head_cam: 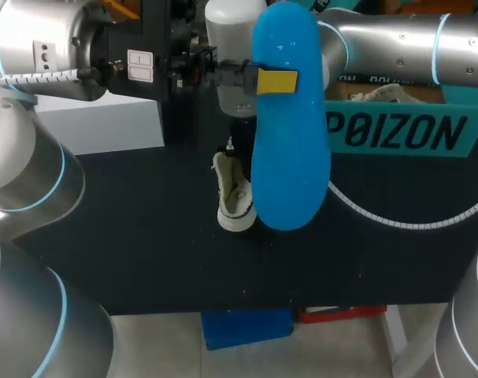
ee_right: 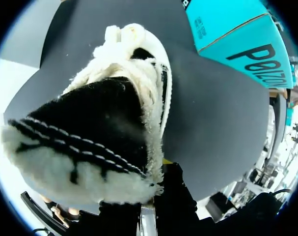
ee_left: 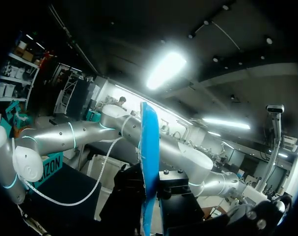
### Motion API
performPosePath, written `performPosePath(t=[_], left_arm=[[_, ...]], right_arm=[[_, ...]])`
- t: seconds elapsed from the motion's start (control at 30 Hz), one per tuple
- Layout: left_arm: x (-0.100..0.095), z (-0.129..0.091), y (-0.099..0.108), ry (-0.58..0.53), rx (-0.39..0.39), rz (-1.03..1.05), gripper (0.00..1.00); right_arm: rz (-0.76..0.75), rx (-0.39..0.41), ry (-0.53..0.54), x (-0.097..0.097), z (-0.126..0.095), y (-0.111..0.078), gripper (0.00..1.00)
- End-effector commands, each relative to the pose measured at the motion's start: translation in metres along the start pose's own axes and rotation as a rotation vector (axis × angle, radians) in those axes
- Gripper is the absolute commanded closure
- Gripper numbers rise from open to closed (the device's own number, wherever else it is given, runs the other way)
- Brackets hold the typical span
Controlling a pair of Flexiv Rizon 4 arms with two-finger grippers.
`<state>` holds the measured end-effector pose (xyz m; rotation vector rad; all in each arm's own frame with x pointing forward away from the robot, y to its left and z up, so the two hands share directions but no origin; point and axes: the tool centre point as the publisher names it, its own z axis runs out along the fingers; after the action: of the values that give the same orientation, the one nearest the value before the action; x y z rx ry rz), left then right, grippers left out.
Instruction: Take the shoe out of the shoebox, open the shoe tongue, remove and reinsert the insole, then place the shoe into the shoebox
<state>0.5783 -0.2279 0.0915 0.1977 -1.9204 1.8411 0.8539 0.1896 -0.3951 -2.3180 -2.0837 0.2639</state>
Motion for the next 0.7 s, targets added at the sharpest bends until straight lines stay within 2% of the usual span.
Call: performPosePath(t=[0.03,0.23,0.27,0.3,0.33,0.37,0.53,0.7], left_arm=[[0.0,0.001,0.001,-0.002,0.001,0.0,1.0],[0.0,0.001,0.001,-0.002,0.001,0.0,1.0],[0.0,0.001,0.001,-0.002,0.001,0.0,1.0],[0.0,0.001,0.001,-0.002,0.001,0.0,1.0],[0.0,0.001,0.001,-0.002,0.001,0.0,1.0],[0.0,0.001,0.001,-0.002,0.001,0.0,1.0],[0.0,0.001,0.001,-0.002,0.001,0.0,1.0],[0.0,0.001,0.001,-0.002,0.001,0.0,1.0]], right_arm=[[0.003,0.003,0.005,0.0,0.013,0.001,1.0],[0.025,0.003,0.005,-0.011,0.021,-0.002,1.0],[0.028,0.002,0.01,-0.013,0.021,-0.002,0.92],[0.03,0.0,0.015,-0.014,0.021,-0.003,0.66],[0.034,-0.001,0.018,-0.015,0.02,-0.003,0.29],[0.036,-0.003,0.025,-0.016,0.018,-0.004,0.0],[0.045,-0.021,0.085,-0.022,0.002,-0.009,0.0],[0.029,-0.059,0.207,-0.024,-0.028,-0.015,0.0]])
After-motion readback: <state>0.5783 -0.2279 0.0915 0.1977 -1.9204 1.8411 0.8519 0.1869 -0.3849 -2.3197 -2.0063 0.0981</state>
